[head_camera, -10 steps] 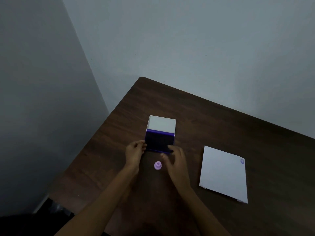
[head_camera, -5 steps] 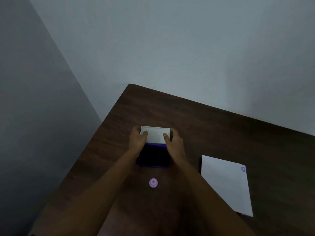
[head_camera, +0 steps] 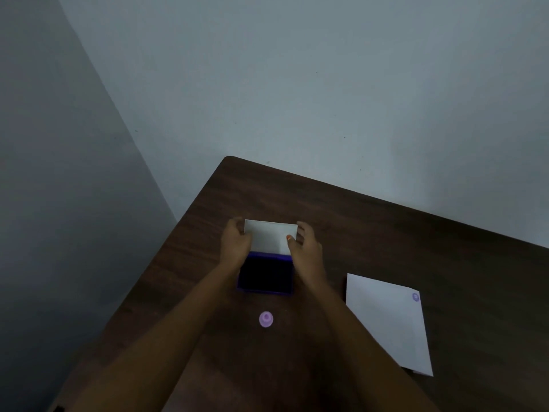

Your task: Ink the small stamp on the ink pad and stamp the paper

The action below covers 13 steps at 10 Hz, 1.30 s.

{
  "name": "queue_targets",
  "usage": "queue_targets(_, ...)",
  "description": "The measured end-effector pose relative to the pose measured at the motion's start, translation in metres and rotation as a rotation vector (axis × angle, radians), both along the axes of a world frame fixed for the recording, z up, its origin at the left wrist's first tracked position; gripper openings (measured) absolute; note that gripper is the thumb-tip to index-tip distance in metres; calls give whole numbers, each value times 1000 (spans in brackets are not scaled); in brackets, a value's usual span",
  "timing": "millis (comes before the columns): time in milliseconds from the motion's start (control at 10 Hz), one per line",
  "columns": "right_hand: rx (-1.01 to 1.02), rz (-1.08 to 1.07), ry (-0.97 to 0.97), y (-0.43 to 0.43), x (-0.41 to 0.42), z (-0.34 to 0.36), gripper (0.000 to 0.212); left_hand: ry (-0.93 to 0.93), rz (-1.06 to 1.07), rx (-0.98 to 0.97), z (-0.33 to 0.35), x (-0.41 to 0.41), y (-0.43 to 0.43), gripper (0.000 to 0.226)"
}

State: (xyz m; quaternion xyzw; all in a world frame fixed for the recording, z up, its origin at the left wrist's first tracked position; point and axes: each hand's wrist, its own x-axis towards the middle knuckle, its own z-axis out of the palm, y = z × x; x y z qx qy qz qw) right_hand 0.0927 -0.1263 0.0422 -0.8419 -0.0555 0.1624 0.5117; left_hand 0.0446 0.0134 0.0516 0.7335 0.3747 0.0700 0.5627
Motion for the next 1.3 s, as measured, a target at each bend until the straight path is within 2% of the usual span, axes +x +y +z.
queue_targets(100,10,3,-43,-7,-12,6,47,-42,-49,57,6,-15,-2,34)
queue_targets(300,-21,21,-165,-19,-39,9,45,9,-97,182,13,-45,-12,39)
queue_targets(500,-101,95,-271,-32,-69,-5,36,-3,-103,253,3,-81,-26,35)
queue_targets(800,-252,191,-250,-38,-94,-31,39,58,-199,381,-29,-111,-40,45)
queue_targets(900,-363,263,-268,-39,-96,-34,43,109,-270,426,-34,-114,-41,48)
queue_targets(1000,-484,327,-373,-41,-98,-39,51,145,-361,574,-40,-116,-38,52)
queue_targets(1100,-546,370,-408,-40,-98,-36,50,169,-412,747,-40,-115,-37,46)
queue_targets(1200,-460,288,-342,-38,-88,-26,36,153,-405,789,-34,-107,-36,37)
queue_targets(1300,-396,173,-424,-35,-82,-16,37,103,-425,794,-28,-97,-38,50)
